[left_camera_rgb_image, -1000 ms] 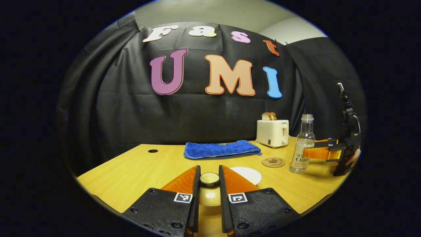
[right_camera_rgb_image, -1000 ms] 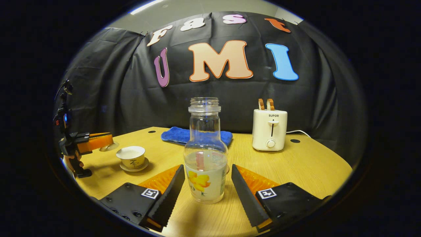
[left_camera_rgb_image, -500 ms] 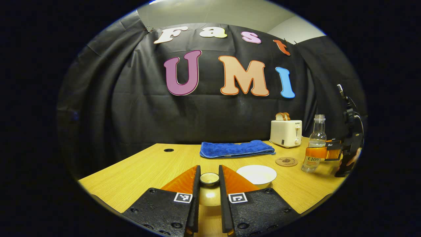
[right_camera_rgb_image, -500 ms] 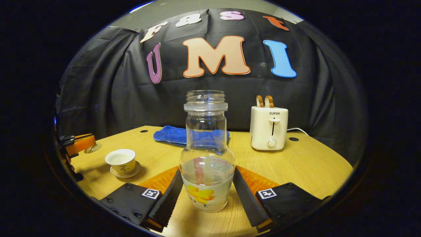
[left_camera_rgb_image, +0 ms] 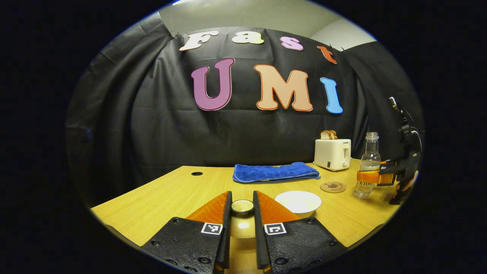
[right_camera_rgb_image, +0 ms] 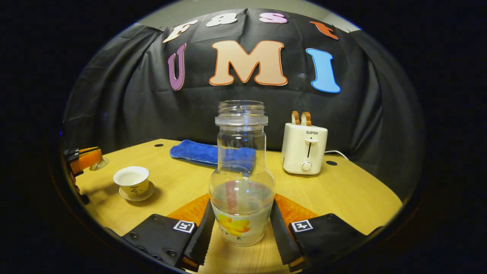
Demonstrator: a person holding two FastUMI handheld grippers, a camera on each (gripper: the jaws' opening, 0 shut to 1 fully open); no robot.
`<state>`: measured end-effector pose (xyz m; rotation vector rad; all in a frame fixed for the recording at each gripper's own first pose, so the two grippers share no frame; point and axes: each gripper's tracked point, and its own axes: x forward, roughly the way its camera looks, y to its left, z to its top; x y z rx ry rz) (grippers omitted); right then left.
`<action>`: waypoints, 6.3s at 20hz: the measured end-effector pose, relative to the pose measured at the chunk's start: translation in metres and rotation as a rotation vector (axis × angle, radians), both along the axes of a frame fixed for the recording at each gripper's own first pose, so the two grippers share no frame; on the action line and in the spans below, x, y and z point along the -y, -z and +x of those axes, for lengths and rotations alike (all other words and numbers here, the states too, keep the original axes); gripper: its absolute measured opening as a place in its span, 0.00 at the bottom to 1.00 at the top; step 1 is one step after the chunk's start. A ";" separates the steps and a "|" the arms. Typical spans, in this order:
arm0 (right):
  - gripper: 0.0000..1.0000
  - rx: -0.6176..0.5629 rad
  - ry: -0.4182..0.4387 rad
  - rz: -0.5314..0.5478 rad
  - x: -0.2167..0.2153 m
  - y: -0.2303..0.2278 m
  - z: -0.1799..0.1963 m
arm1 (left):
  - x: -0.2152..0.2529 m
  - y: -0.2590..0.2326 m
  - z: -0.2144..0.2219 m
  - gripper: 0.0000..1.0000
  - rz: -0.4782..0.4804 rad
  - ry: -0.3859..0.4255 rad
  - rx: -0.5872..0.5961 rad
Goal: Open the teacup lid with one hand, grasp the water bottle and pour water into the teacup with the other hand; after pouring, place the water bottle on the coaster and then close the teacup lid.
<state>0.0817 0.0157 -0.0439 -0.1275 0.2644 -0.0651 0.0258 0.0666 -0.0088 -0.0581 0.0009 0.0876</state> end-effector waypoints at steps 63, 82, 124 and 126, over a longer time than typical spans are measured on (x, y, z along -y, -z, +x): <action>0.75 0.230 -0.279 -1.755 -0.140 -0.048 0.061 | -0.006 0.000 0.001 0.27 -0.002 -0.031 -0.003; 0.75 0.398 -0.230 -1.902 -0.163 -0.081 0.058 | -0.006 0.000 0.001 0.26 -0.003 -0.034 -0.003; 0.76 -0.039 -0.161 -0.077 -0.074 -0.007 0.088 | -0.008 0.000 0.001 0.26 -0.001 -0.045 -0.003; 0.79 -0.041 -0.152 -0.018 -0.067 -0.003 0.092 | -0.008 0.000 0.001 0.26 -0.001 -0.045 -0.003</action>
